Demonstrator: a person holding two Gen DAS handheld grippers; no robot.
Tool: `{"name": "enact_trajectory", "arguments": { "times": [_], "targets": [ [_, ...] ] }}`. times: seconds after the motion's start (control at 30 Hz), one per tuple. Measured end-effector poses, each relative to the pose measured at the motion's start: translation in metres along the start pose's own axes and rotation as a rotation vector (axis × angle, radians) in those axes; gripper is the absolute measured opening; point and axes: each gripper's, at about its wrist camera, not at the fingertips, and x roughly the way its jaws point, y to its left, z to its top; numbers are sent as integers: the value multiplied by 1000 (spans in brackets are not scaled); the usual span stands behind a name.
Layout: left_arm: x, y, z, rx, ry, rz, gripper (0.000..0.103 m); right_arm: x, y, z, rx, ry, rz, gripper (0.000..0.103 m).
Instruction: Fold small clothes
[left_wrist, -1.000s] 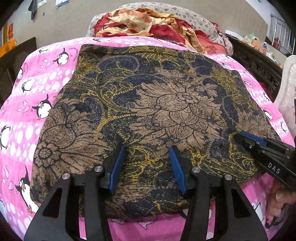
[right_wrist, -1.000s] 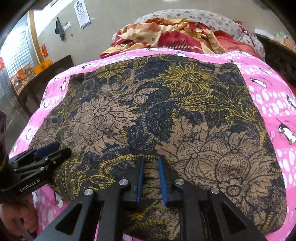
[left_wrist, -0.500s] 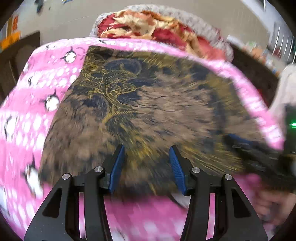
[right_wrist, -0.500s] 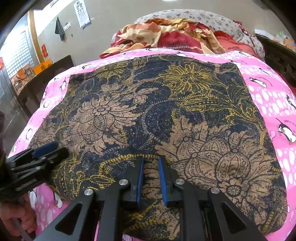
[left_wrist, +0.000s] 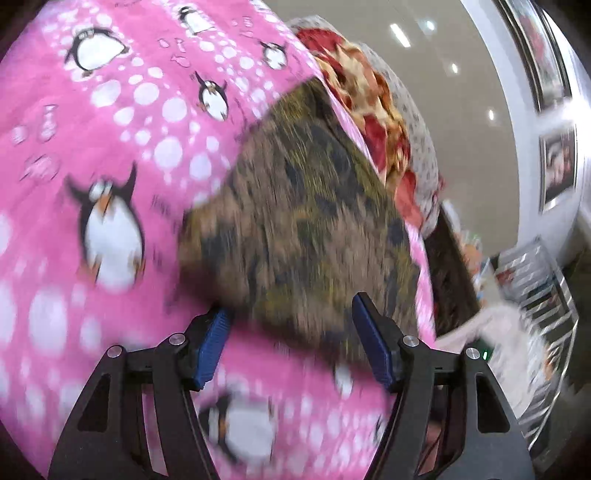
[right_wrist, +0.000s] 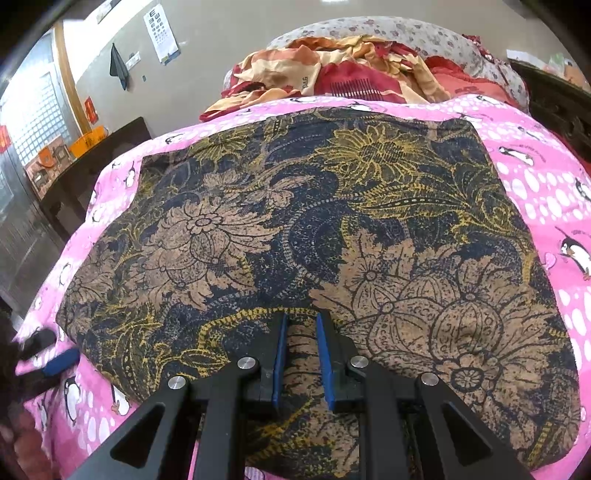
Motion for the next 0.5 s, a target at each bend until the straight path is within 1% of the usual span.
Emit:
{"name": "enact_trajectory", "arguments": {
  "times": [0.03, 0.13, 0.23, 0.3, 0.33, 0.37, 0.4, 0.47, 0.5],
  "targets": [
    [6, 1, 9, -16, -13, -4, 66, 0, -1, 0, 2, 0, 3, 15],
    [18, 0, 25, -48, -20, -5, 66, 0, -1, 0, 3, 0, 5, 15],
    [13, 0, 25, -46, -45, -10, 66, 0, -1, 0, 8, 0, 13, 15],
    [9, -6, 19, -23, -44, 1, 65, -1, -2, 0, 12, 0, 19, 15],
    [7, -7, 17, -8, -46, 1, 63, -1, -3, 0, 13, 1, 21, 15],
    [6, -5, 18, -8, -61, 10, 55, 0, -3, 0, 15, 2, 23, 15],
    [5, 0, 20, -25, -75, 21, 50, 0, -4, 1, 14, 2, 24, 15],
    [4, 16, 23, -83, -96, 42, 28, 0, -3, 1, 13, 2, 21, 15],
    [5, 19, 23, -91, -96, 44, 27, 0, -3, 1, 12, 2, 20, 15]
  ]
}}
